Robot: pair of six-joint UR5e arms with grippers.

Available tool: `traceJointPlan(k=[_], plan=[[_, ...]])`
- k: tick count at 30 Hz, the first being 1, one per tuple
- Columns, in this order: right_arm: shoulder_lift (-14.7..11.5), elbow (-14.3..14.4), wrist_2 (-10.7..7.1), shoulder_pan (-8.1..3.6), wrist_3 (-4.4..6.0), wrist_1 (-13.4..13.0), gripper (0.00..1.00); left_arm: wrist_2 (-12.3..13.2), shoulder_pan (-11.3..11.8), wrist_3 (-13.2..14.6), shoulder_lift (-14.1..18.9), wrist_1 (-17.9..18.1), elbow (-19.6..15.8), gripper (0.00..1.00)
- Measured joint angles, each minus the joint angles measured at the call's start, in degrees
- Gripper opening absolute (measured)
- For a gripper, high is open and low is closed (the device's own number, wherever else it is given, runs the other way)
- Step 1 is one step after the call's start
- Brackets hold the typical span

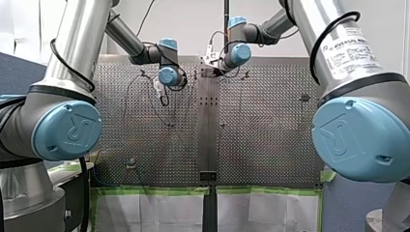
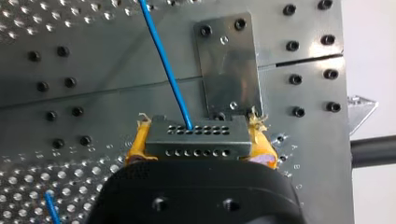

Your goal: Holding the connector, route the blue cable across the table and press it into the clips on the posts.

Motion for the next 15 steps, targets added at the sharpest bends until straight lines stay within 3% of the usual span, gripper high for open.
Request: traceJointPlan(k=[8, 15], plan=[[1.67, -1.73, -0.64, -1.69, 0.02, -0.05, 0.0, 1.04, 0.76, -0.24, -2.93, -0.49, 4.2, 0.0], [2.52, -2.31, -0.84, -2.87, 0.02, -0.11, 0.0, 1.18, 1.23, -0.23, -3.31, -1.18, 5.68, 0.0]])
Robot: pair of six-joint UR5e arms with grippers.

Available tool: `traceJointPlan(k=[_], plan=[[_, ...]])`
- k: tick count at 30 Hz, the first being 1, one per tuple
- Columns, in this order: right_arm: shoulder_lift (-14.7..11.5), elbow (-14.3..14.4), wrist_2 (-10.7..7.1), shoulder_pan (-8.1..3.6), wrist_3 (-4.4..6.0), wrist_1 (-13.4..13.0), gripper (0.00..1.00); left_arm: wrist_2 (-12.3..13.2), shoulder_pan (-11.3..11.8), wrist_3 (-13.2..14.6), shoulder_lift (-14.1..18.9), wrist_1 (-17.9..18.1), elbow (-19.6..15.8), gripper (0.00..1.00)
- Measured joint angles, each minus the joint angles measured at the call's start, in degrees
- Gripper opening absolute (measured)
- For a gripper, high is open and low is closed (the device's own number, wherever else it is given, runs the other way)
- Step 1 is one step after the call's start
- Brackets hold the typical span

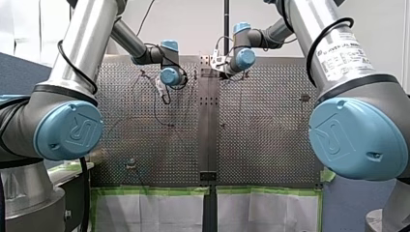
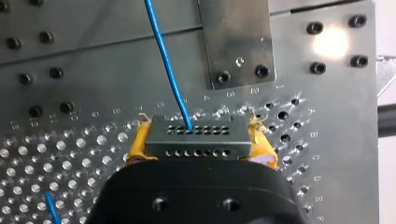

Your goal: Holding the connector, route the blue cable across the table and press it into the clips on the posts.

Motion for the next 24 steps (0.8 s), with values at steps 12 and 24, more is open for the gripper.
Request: traceJointPlan(k=[12, 24], plan=[[0.04, -0.03, -0.75, -0.92, 0.0, 0.05, 0.0, -0.84, -0.8, 0.04, -0.01, -4.71, -0.02, 0.91], [-0.5, -0.04, -0.78, -1.15, 0.0, 0.37, 0.0, -2.25, -1.8, 0.88, 0.85, -10.39, -0.68, 1.0]])
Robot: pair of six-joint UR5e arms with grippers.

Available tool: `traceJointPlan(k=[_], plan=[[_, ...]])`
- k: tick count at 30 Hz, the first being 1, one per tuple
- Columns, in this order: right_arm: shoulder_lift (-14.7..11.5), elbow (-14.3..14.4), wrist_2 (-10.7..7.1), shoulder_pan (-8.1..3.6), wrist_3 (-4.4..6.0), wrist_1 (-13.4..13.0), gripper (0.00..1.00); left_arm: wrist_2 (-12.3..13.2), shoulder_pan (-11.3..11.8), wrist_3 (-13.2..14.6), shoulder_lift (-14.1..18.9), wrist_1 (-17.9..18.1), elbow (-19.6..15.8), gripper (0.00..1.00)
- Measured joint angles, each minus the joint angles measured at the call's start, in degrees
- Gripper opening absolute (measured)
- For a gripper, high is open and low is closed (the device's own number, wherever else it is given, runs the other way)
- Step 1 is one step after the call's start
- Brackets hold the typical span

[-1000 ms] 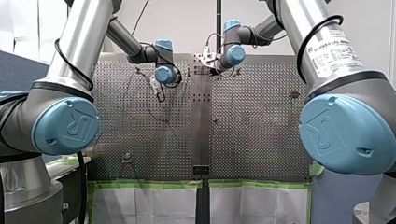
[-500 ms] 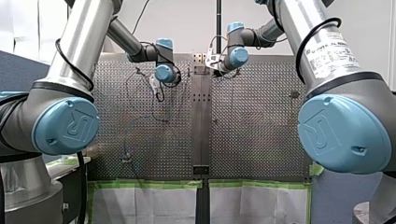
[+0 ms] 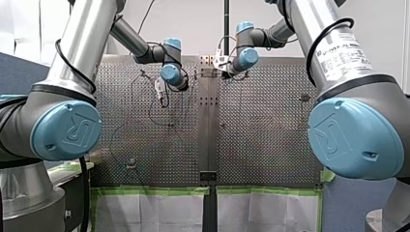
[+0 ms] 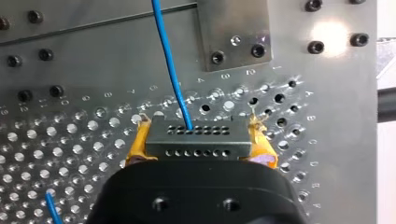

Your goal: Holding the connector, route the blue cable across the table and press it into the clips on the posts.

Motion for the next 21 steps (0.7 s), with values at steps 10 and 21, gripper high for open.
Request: traceJointPlan(k=[10, 21], plan=[[-1.12, 0.22, 0.06, -0.44, -0.12, 0.67, 0.0, 1.75, -1.14, -1.46, 4.53, 0.81, -4.51, 1.0], [-2.57, 1.9, 0.09, -0.6, -0.09, 1.07, 0.0, 0.74, -2.53, -1.03, 9.9, -2.35, -9.87, 1.0]])
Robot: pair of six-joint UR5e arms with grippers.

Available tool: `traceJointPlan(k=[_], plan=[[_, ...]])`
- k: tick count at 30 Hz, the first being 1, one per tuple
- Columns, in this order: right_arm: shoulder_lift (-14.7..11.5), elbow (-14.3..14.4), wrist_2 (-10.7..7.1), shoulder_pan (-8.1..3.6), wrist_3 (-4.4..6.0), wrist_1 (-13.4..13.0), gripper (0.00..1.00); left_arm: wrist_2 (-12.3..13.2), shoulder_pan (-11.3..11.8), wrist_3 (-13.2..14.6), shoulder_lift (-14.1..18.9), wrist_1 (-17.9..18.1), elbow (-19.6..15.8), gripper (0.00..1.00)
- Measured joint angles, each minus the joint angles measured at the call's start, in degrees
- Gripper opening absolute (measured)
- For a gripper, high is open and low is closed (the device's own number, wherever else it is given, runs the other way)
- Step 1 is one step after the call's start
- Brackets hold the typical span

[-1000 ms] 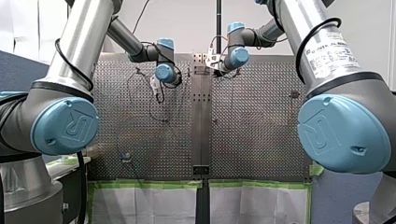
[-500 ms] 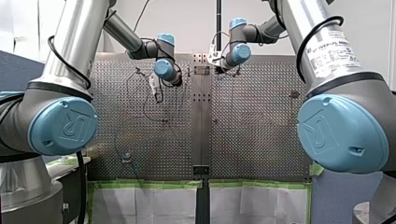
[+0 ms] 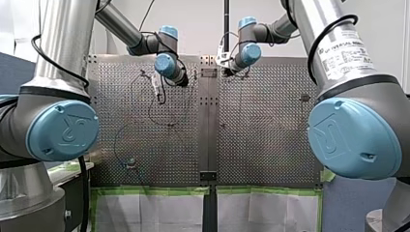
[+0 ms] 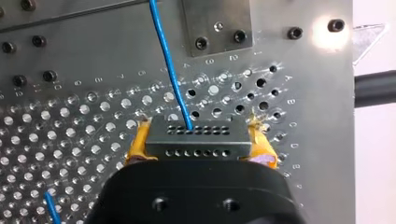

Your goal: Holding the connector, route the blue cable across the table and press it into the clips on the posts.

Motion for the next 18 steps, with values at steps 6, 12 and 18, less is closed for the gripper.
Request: traceJointPlan(k=[6, 12, 18], plan=[[-1.08, 1.28, 0.14, -0.28, -0.2, 0.1, 0.0, -1.54, -1.43, 0.96, 3.2, -1.42, -3.08, 1.0], [-1.29, 2.71, 0.92, -0.68, -0.76, 0.13, 0.0, -2.67, -3.77, 2.96, 6.21, -0.67, -3.61, 1.0], [-1.32, 3.16, 2.04, -1.15, -1.45, 0.27, 0.0, -5.26, -6.57, 3.58, 7.14, 0.42, -1.7, 1.0]])
